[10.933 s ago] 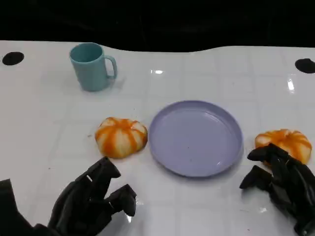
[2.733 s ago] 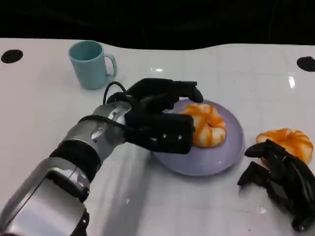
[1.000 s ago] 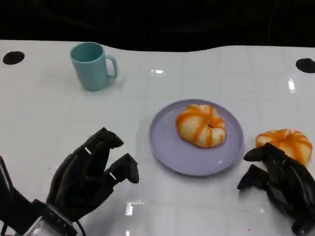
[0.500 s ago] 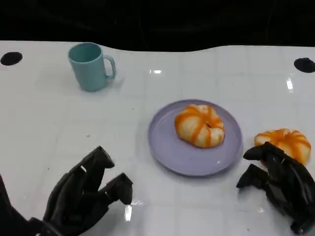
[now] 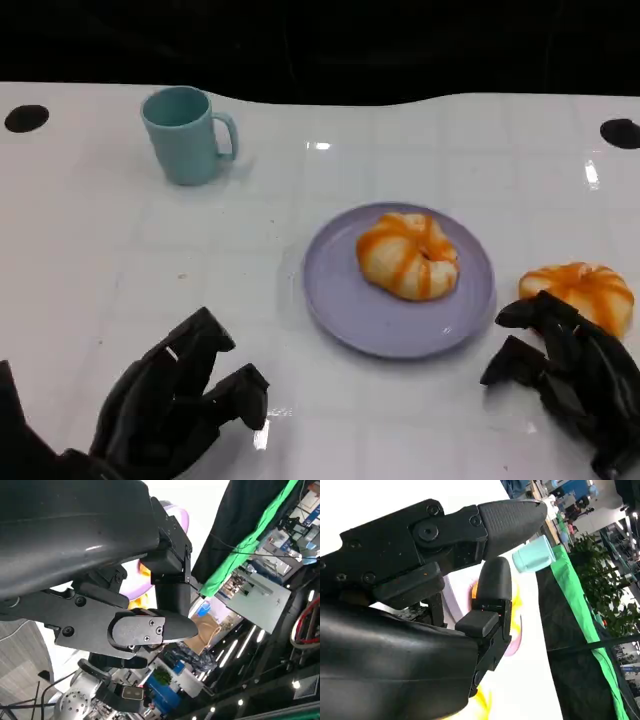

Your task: Grasp the bread from the table and place it into the plate.

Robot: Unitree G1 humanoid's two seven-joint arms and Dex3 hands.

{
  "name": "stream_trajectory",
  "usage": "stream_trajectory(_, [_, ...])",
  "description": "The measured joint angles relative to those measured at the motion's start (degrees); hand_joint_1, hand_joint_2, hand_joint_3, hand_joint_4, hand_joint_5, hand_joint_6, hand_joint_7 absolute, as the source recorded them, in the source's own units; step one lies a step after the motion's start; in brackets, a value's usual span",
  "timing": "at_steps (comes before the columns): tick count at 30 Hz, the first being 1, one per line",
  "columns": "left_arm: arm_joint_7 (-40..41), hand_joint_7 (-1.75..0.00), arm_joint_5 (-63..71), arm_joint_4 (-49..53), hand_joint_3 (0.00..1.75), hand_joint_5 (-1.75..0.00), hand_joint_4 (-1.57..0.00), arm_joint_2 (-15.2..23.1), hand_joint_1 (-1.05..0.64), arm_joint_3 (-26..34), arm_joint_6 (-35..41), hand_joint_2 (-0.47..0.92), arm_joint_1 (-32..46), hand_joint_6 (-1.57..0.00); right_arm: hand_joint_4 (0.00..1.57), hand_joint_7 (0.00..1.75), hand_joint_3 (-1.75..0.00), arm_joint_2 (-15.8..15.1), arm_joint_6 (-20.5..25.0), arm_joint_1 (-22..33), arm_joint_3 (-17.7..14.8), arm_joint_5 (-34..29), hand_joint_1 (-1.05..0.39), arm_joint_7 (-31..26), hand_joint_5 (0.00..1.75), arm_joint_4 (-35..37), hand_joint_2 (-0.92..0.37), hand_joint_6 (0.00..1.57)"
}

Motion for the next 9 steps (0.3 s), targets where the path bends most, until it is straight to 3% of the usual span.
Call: stream_trajectory(9, [0.05,-1.75,0.48,-0.26,0.22,-1.75,-0.88,-0.01,-0.55,-0.04,0.01,0.92,0.00,-0.63,0.65,1.25,-0.20,-0.03,0.27,0.00,-0.14,0.24,-0.55,0.48,1.56,0.04,-0.92,0.59])
